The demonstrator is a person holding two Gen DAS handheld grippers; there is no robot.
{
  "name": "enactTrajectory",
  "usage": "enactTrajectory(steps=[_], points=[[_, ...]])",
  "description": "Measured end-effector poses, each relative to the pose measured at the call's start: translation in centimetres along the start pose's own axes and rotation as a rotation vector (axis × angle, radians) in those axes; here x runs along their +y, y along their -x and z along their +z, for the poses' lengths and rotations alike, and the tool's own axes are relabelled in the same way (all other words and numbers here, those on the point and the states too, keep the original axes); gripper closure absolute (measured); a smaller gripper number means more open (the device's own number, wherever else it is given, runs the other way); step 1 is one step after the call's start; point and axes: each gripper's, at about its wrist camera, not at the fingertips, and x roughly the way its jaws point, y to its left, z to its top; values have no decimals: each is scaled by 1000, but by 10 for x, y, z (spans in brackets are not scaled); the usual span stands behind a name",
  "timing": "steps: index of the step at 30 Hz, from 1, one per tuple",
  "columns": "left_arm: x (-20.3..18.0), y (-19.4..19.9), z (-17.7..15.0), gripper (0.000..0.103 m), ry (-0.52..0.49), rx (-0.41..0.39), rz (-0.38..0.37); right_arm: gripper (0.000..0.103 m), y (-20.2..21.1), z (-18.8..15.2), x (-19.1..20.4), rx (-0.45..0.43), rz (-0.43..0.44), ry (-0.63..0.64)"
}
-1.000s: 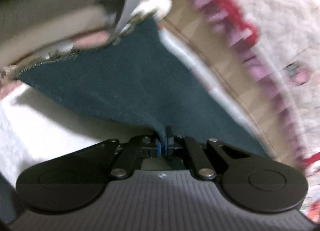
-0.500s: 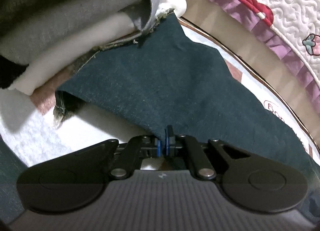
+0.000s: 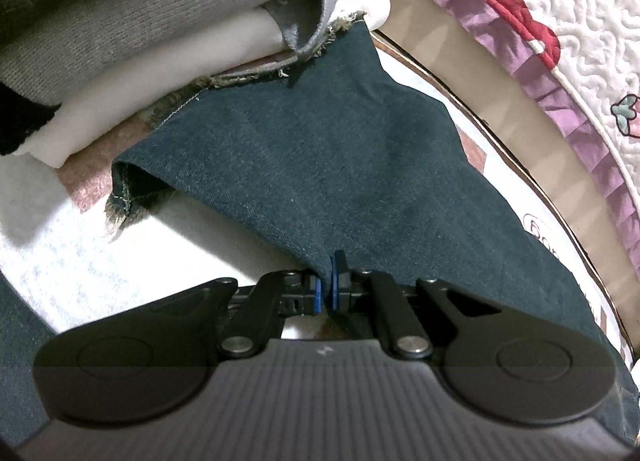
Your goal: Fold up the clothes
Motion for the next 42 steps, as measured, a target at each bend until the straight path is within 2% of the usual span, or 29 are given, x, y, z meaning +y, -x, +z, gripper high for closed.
enactTrajectory(steps=[3,8,10,12,14,15,16,18,20,22,23,24,25,26,30,33,37,38,39,40,42], points=[[2,-1,1,99,11,5,-6,39,-23,11,0,7,-61,26],[6,-1,3,99,11,18,-27,38,-56,9,-3,10,-104,77],[8,-1,3,99,16,19,-37,32,-70,5,-6,10,-123,108],[10,-2,4,99,24,22,-47,21,-79,-3,-16,6,-111,128],[13,-2,4,98,32,29,-60,16,-82,-13,-32,-46,-65,32],[14,-2,5,98,31,30,-66,17,-79,-18,-37,-95,-38,-19],[14,-2,4,98,28,31,-69,19,-78,-20,-34,-109,-19,-13],[13,-1,4,99,14,28,-70,78,-77,-21,-24,-111,13,35],[10,1,2,99,-8,11,-68,83,-64,-19,-11,-162,-20,72],[5,7,-1,100,-32,-36,-91,87,-40,-12,-4,-276,-79,101],[3,13,-3,99,-40,-80,-135,89,-27,-8,-1,-337,-110,115],[0,17,-6,98,-51,-111,-175,90,-27,-8,-2,-353,-133,115],[-5,18,-8,98,-63,-125,-204,90,-31,-8,-4,-353,-153,111],[-11,18,-10,98,-74,-126,-200,90,-35,-8,-6,-353,-173,107],[-27,1,-17,99,-95,-62,-93,89,-52,-9,-14,-355,-253,90],[-10,-4,-17,96,5,-14,-127,88,-63,-12,-18,-334,-257,93],[18,1,-11,88,168,-18,-164,84,-69,-18,-19,-313,-276,113],[24,3,-9,85,189,-26,-168,76,-68,-20,-15,-318,-298,120],[29,3,-7,81,208,-34,-169,55,-67,-22,-10,-325,-324,126],[35,3,-5,79,234,-44,-169,48,-65,-24,-6,-332,-350,132],[46,1,-1,76,291,-61,-182,48,-60,-28,2,-342,-377,156]])
